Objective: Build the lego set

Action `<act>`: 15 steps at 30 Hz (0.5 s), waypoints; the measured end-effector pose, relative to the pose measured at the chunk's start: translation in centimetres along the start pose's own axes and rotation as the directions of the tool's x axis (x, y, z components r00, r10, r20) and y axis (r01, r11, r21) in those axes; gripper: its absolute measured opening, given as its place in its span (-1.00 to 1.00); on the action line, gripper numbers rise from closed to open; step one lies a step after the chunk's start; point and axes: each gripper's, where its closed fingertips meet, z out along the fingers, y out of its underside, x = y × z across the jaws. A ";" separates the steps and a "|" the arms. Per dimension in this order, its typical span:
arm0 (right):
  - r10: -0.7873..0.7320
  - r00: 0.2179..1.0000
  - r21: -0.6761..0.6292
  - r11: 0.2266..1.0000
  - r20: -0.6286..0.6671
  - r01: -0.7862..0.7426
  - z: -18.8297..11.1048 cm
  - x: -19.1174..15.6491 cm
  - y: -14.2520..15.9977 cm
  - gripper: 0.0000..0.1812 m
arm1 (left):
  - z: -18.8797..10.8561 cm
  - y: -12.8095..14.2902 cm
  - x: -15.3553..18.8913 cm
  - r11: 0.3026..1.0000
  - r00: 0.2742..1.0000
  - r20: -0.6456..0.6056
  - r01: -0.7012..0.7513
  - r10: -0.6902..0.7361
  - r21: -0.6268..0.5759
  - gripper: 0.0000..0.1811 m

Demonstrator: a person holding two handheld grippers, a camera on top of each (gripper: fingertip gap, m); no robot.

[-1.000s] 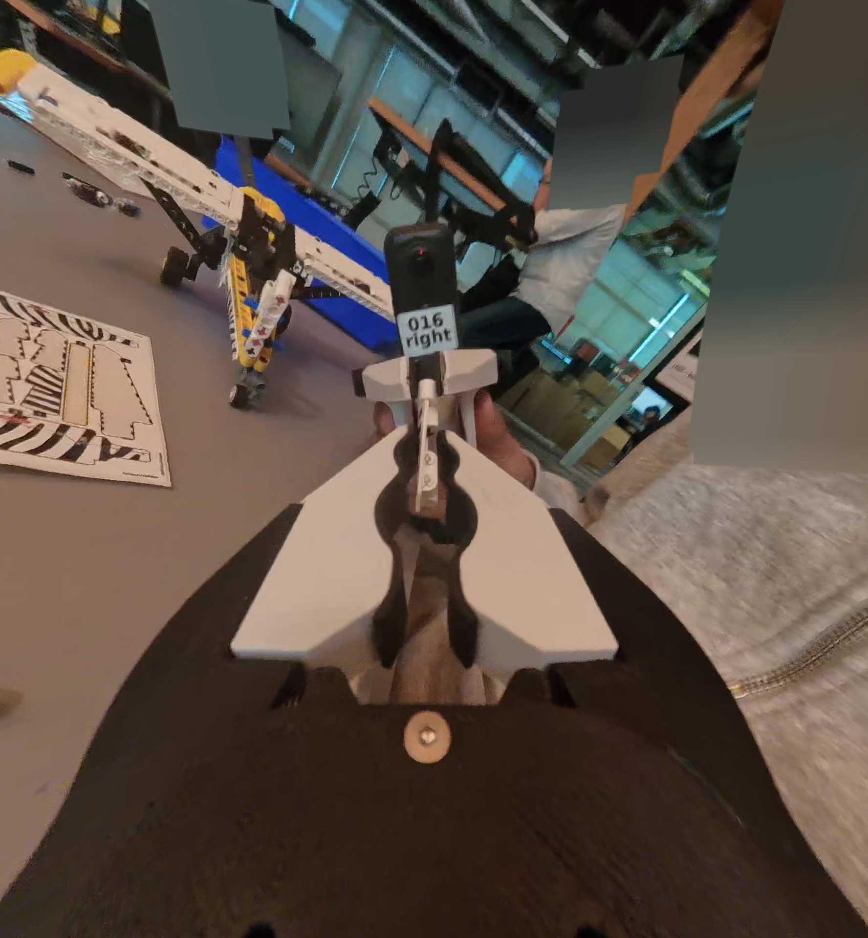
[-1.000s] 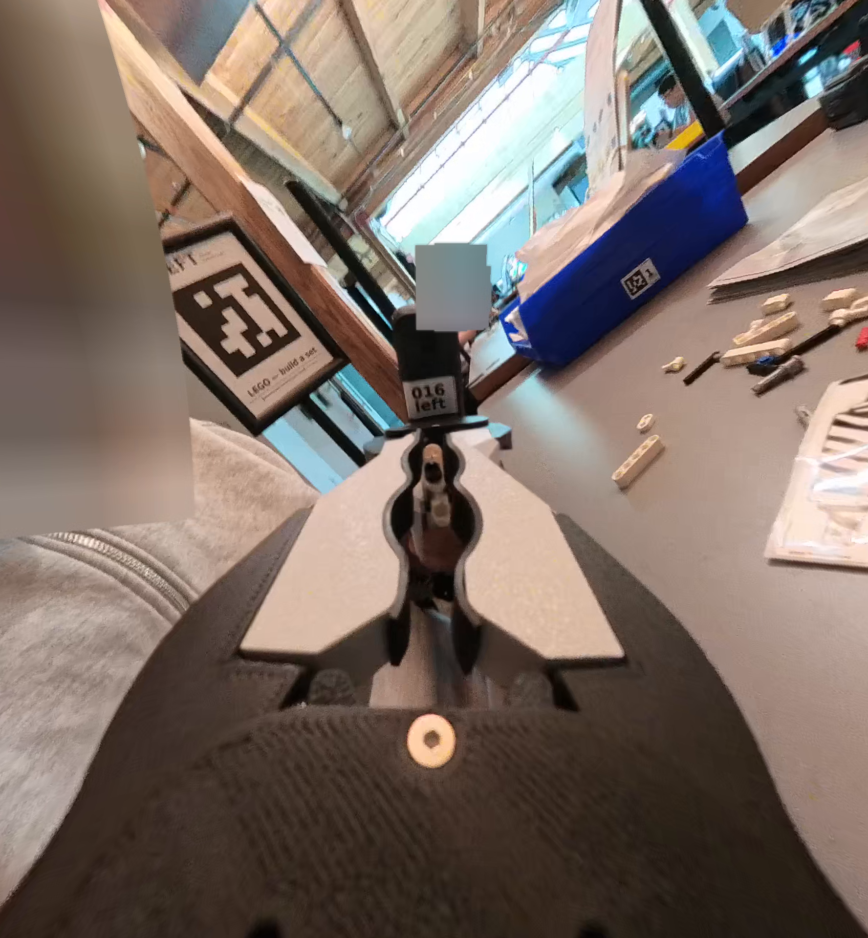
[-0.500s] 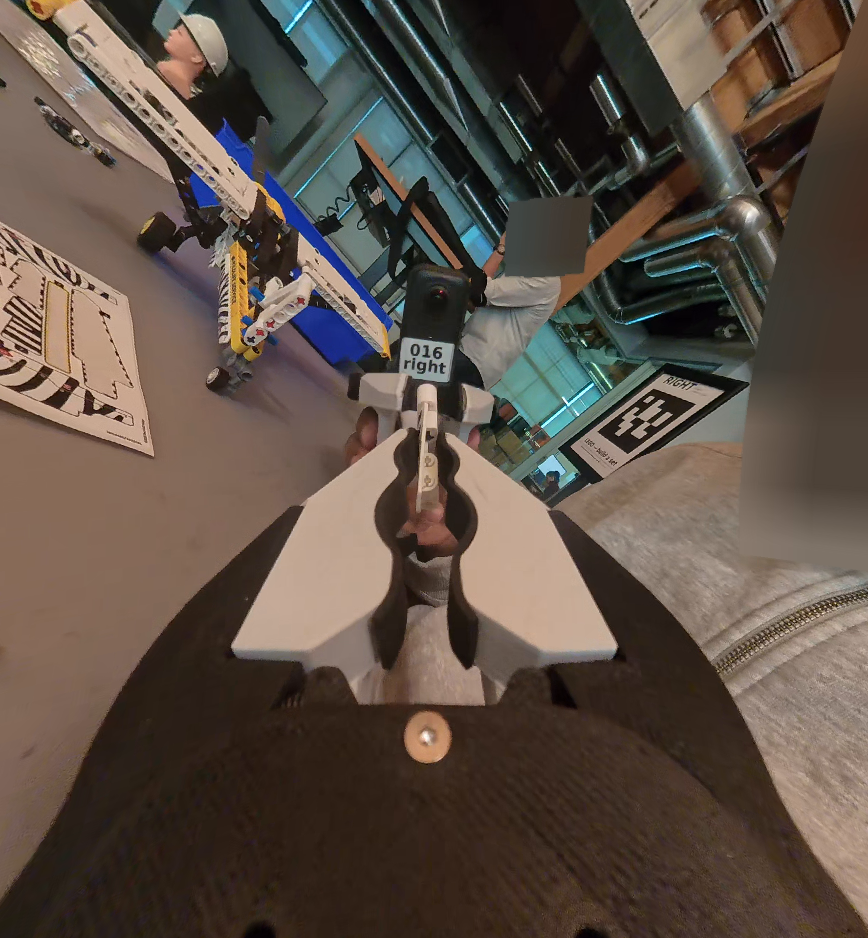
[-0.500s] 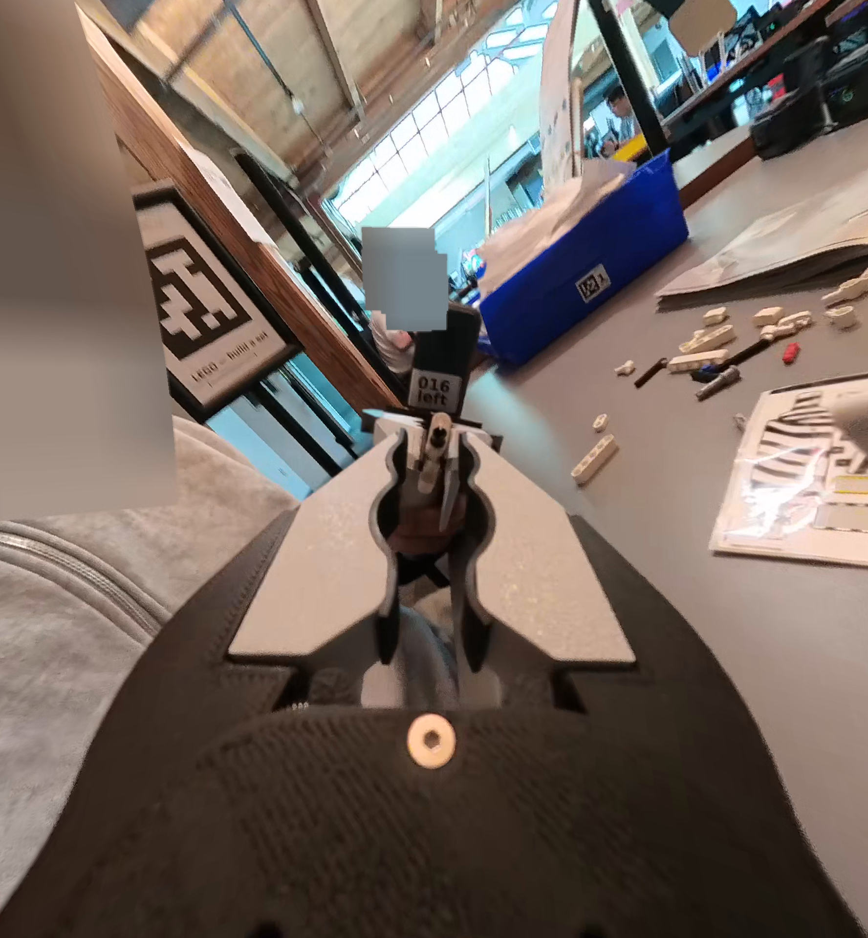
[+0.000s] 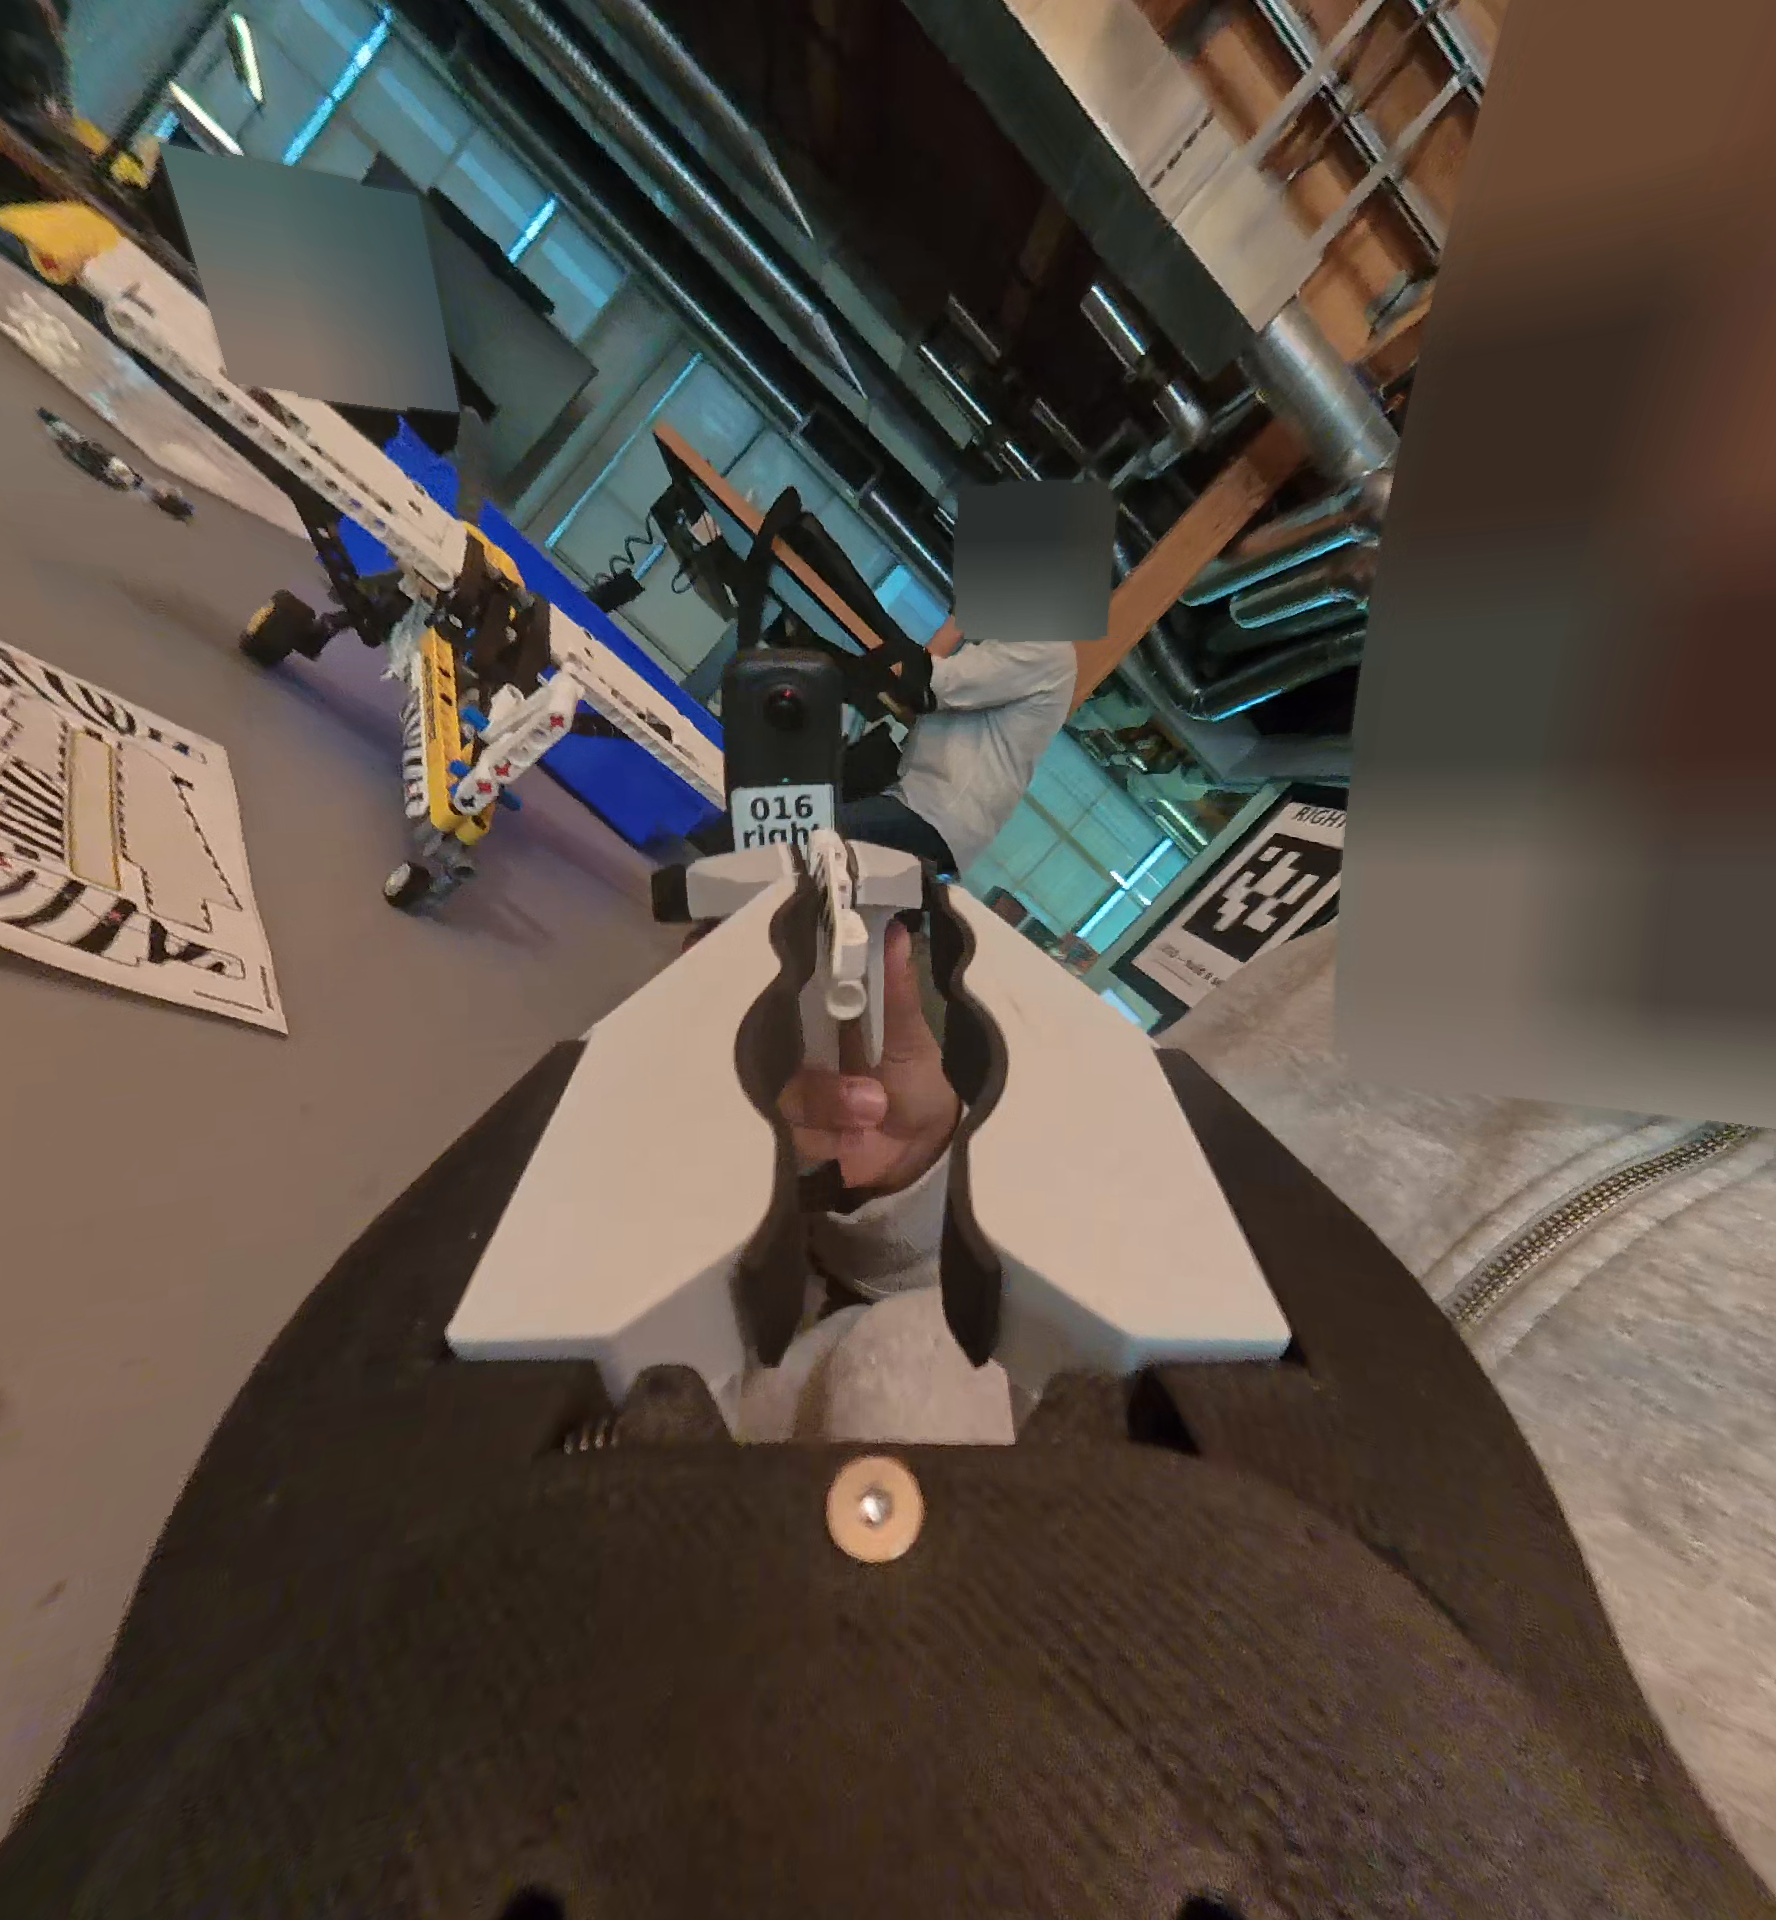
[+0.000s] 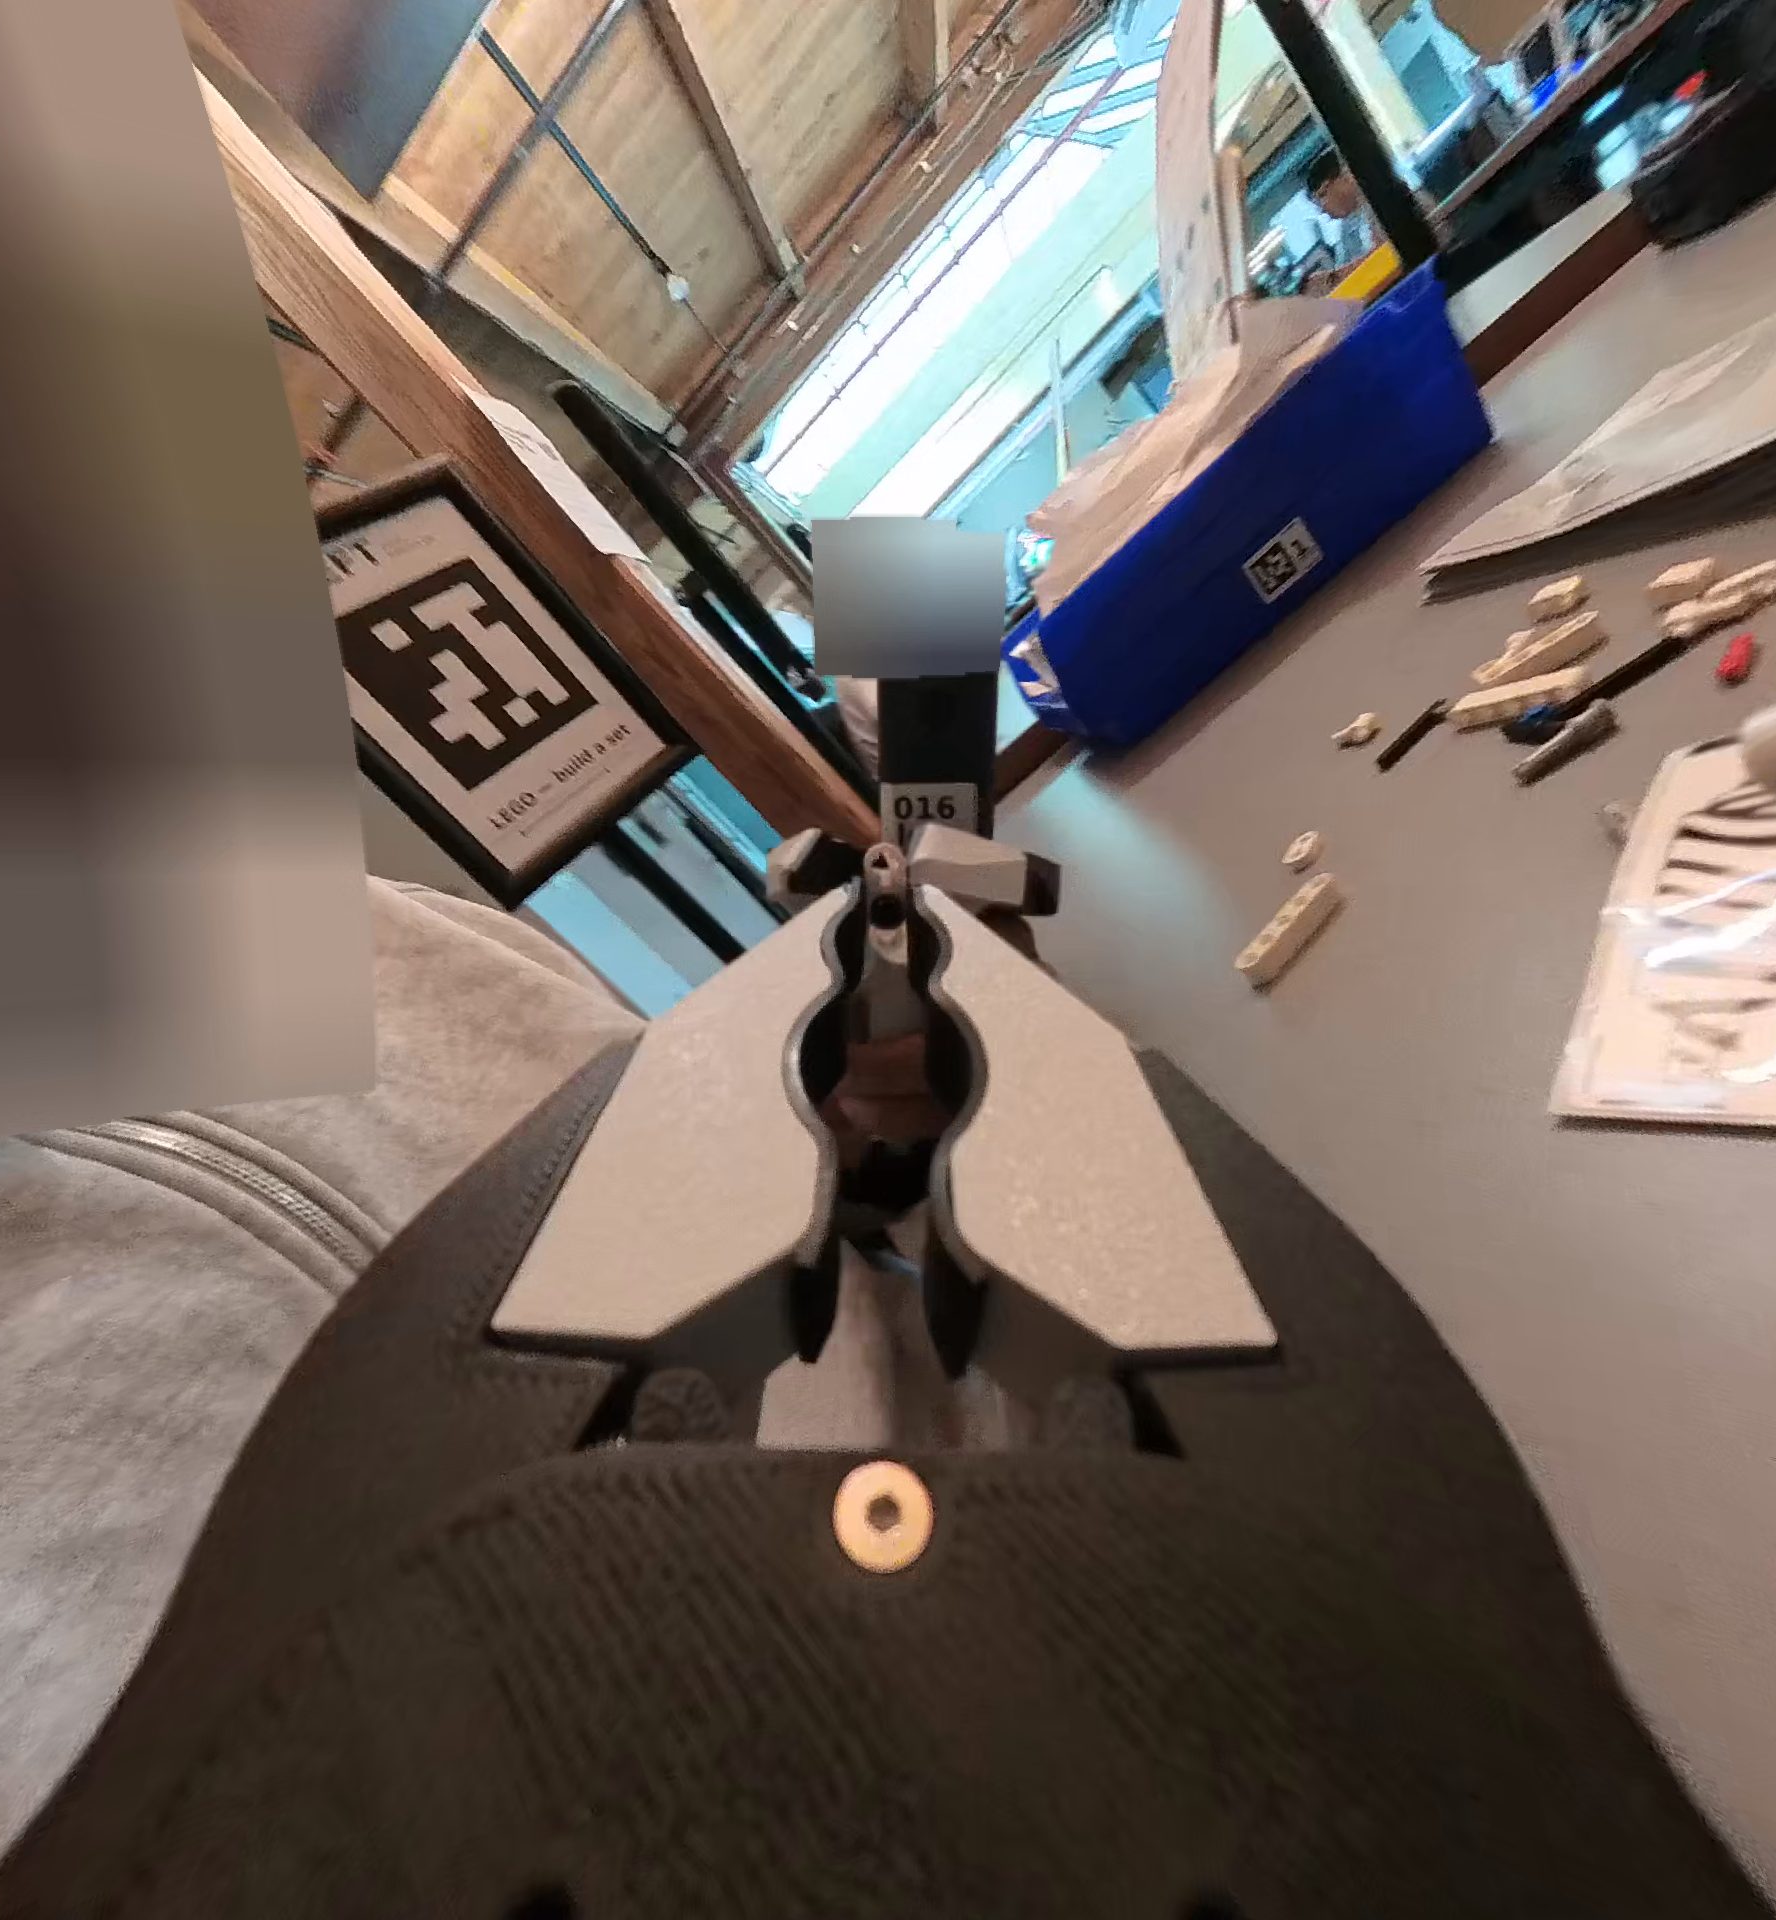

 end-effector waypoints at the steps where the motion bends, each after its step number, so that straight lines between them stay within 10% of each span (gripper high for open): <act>1: 0.029 0.999 0.004 1.000 0.023 -0.029 0.1 -0.1 0.0 -0.94 | 0.0 -0.1 0.1 1.000 1.000 0.007 -0.030 0.030 0.005 -0.81; 15: 0.069 0.993 0.002 0.998 0.097 -0.070 0.1 -0.6 0.0 -0.94 | 0.0 0.0 -0.1 0.995 0.993 0.059 -0.102 0.101 0.011 -0.88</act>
